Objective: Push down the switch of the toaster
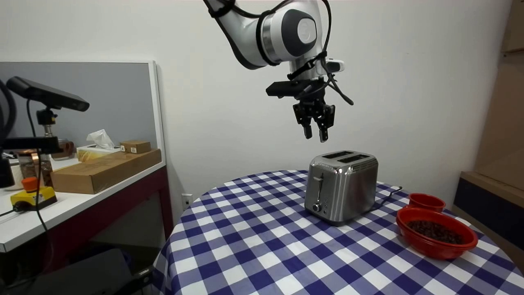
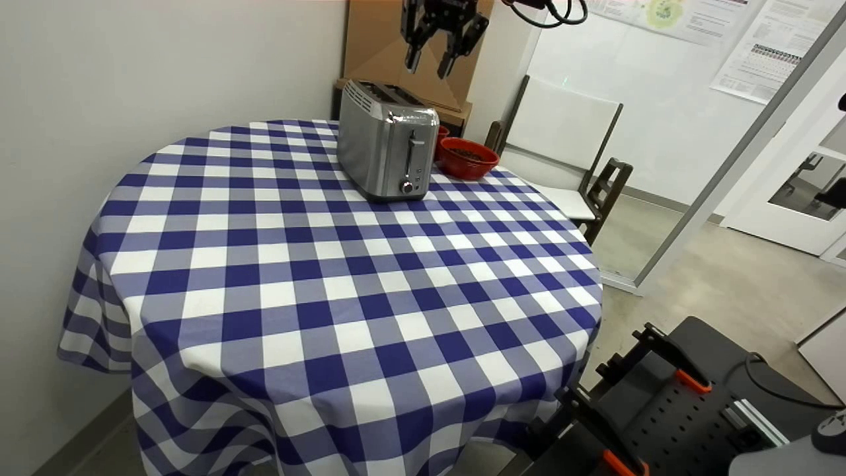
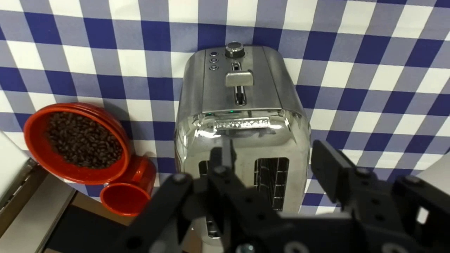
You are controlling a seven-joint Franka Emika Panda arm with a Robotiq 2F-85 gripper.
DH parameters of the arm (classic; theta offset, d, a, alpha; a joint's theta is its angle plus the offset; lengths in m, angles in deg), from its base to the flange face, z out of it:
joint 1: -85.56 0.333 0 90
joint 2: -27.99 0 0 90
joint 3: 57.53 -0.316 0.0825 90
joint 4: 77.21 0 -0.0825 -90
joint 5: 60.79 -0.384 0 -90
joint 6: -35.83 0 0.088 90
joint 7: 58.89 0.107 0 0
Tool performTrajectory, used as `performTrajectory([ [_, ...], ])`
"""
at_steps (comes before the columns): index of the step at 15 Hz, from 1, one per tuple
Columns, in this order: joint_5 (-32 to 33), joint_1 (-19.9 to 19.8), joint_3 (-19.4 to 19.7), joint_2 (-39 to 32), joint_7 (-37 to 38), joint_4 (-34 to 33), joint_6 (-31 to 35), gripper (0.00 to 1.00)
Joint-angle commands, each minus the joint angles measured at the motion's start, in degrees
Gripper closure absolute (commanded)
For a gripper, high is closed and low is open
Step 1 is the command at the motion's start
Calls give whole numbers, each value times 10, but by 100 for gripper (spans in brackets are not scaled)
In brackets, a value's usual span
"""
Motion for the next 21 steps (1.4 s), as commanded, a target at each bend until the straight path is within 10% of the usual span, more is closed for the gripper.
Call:
performTrajectory([
  [1, 9, 11, 3, -27, 6, -37, -26, 72],
  [5, 20, 14, 10, -46, 5, -48, -33, 99],
  [21, 100, 56, 74, -177, 59, -91, 56, 100],
])
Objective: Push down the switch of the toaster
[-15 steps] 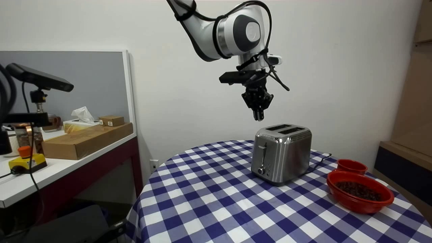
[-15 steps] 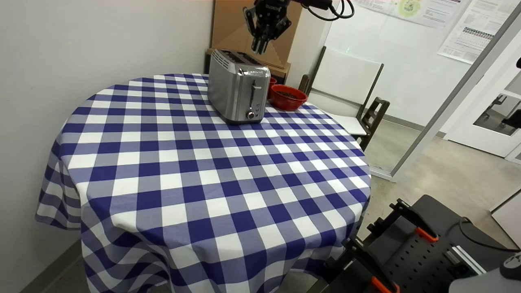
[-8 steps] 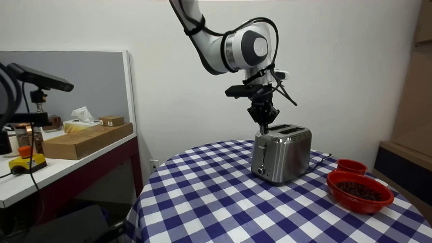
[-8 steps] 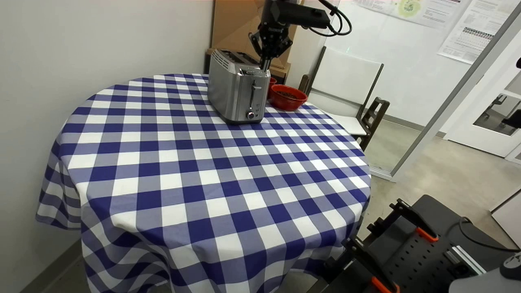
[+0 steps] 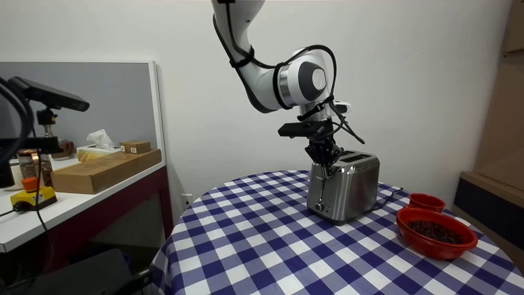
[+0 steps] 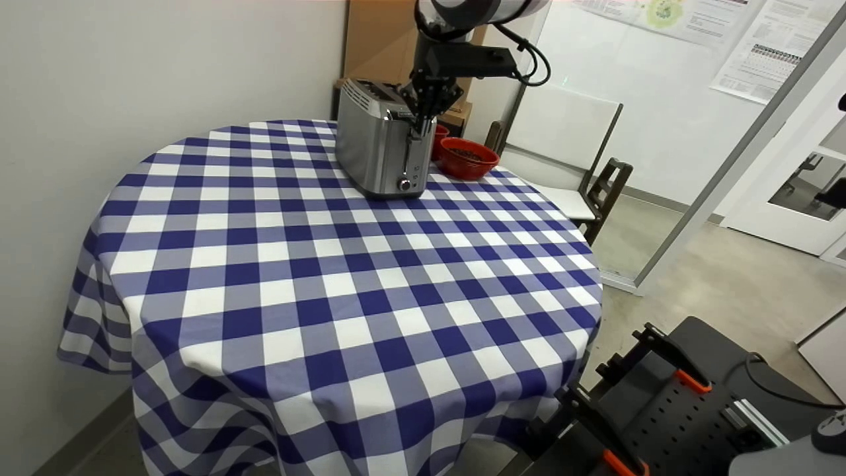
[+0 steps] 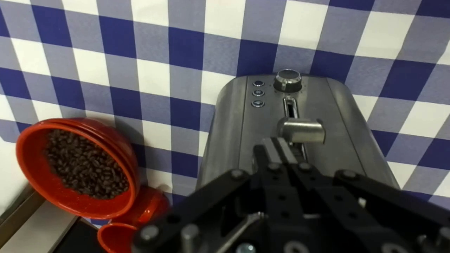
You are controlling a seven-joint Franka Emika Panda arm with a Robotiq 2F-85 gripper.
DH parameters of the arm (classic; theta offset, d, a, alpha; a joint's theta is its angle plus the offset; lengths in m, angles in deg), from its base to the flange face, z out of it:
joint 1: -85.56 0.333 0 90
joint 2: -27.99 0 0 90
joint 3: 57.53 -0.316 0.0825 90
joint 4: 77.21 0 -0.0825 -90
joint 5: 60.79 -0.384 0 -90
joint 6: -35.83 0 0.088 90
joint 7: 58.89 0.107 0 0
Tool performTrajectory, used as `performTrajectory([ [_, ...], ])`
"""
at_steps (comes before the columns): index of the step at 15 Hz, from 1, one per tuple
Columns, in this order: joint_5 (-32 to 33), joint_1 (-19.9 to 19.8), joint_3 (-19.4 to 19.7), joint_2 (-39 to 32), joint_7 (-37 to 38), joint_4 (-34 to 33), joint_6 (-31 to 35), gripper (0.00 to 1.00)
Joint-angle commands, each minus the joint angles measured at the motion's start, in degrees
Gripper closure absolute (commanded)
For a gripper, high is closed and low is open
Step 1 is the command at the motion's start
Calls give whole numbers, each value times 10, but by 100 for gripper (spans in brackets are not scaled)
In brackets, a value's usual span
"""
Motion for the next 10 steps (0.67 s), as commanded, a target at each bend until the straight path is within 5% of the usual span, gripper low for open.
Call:
performTrajectory([
  [1, 24, 27, 22, -40, 36, -31, 30, 100],
  [10, 12, 32, 26, -79, 32, -48, 31, 100],
])
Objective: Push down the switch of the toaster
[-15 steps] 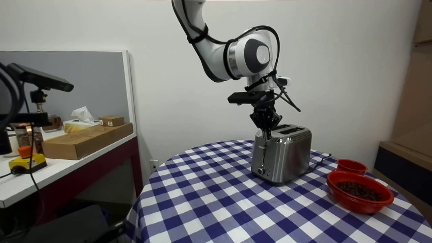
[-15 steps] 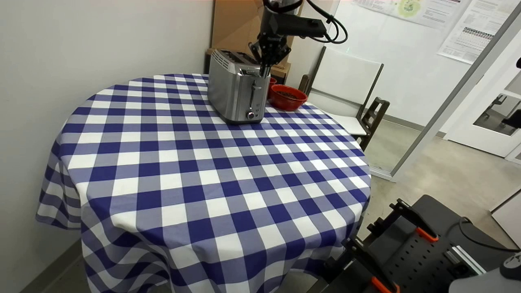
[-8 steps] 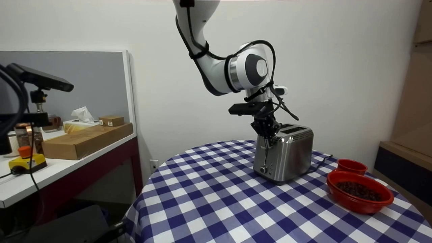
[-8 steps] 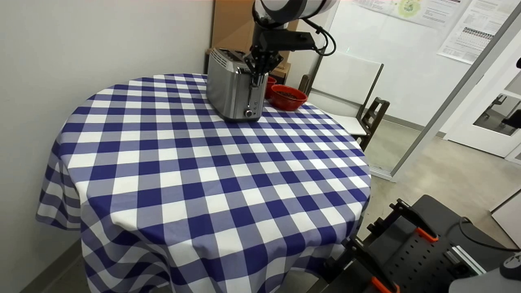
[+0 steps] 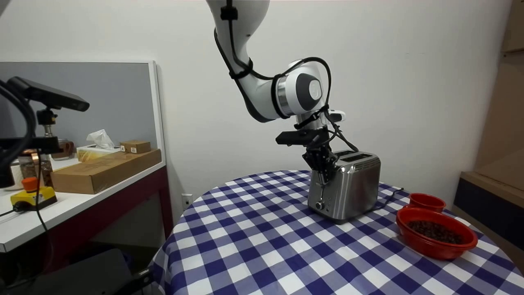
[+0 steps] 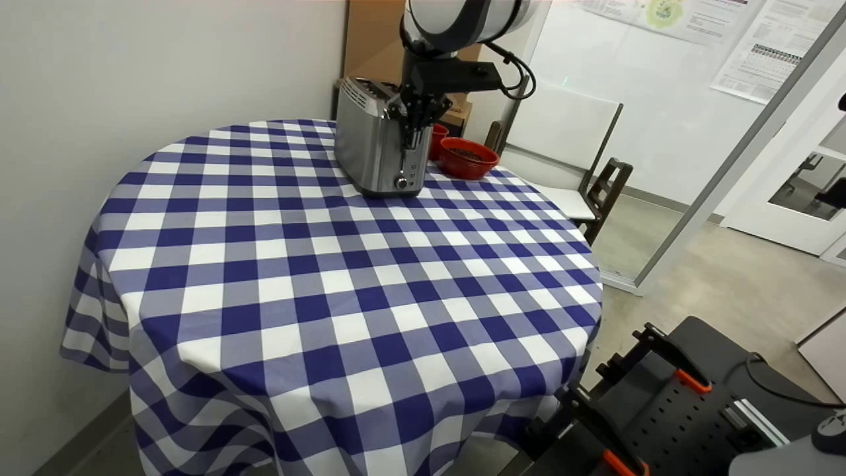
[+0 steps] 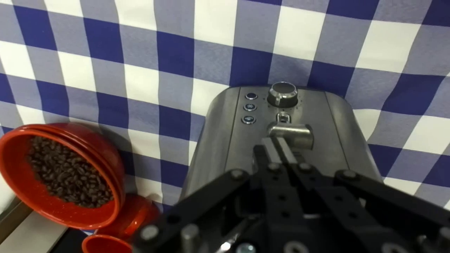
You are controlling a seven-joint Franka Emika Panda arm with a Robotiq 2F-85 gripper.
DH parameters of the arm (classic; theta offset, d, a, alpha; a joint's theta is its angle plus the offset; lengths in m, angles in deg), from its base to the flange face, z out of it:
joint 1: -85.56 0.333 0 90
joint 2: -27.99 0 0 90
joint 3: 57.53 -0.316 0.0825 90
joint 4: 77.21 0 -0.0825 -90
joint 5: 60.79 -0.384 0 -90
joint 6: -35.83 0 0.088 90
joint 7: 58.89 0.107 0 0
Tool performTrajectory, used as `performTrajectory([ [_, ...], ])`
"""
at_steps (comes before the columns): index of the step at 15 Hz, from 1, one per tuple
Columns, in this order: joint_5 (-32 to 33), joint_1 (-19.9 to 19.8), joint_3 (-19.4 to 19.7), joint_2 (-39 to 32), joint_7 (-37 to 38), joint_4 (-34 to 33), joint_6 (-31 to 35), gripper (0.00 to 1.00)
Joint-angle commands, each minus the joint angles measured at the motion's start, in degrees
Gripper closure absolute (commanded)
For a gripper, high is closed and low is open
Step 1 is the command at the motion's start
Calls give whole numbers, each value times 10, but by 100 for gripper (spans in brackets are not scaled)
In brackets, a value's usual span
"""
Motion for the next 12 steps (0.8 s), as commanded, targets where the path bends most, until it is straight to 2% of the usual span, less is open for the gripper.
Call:
performTrajectory([
  [1, 1, 3, 7, -49, 6, -34, 21, 100],
  [12, 7, 12, 20, -105, 2, -67, 17, 100],
])
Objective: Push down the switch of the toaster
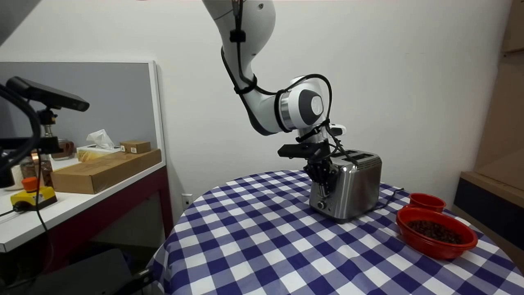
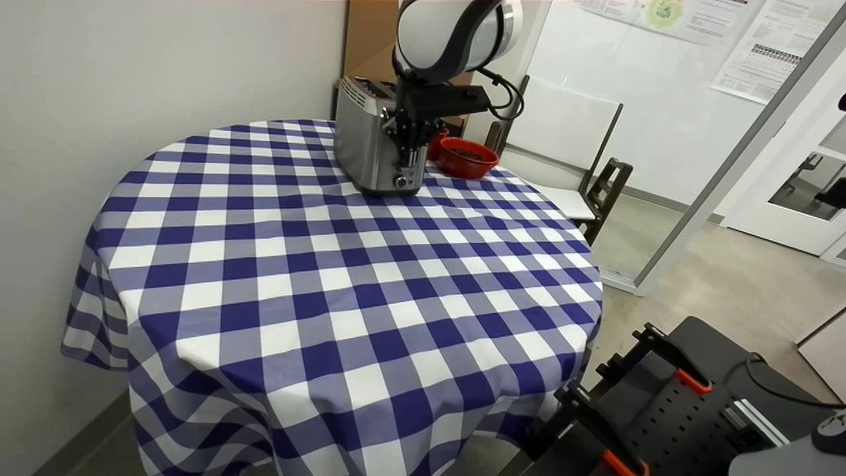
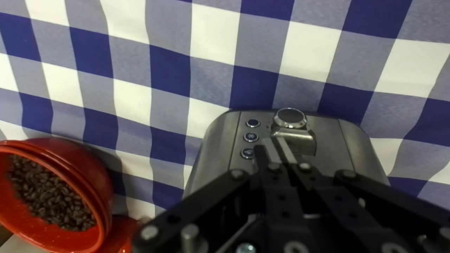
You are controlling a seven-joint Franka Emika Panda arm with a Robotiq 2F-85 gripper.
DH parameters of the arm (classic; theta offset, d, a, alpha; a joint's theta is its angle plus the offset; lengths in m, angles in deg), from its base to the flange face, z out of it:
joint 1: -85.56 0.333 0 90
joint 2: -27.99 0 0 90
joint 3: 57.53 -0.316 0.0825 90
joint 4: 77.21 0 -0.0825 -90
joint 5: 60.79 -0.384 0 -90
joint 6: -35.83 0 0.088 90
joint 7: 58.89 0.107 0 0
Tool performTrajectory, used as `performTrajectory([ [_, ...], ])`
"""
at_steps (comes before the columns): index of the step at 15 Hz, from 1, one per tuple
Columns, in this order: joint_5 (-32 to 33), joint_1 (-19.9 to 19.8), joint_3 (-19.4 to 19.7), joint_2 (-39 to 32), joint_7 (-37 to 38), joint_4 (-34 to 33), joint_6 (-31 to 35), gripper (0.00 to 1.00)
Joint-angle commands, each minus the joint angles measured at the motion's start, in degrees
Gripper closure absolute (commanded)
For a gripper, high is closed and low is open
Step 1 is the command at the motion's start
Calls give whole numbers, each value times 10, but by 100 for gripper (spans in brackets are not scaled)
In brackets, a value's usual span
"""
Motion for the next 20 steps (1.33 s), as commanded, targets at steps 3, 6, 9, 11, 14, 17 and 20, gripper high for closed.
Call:
performTrajectory([
  [3, 1, 5, 8, -54, -2, -35, 9, 100],
  [6, -4, 1, 3, -58, -8, -33, 3, 100],
  [9, -6, 0, 0, -53, -11, -31, 1, 100],
  [11, -23, -7, -10, -34, -19, -29, -18, 74],
  [14, -66, -29, -39, 7, -49, -22, -51, 58],
  [17, -109, -49, -60, 56, -82, 5, -81, 36],
  [20, -136, -68, -76, 112, -123, 37, -132, 15],
])
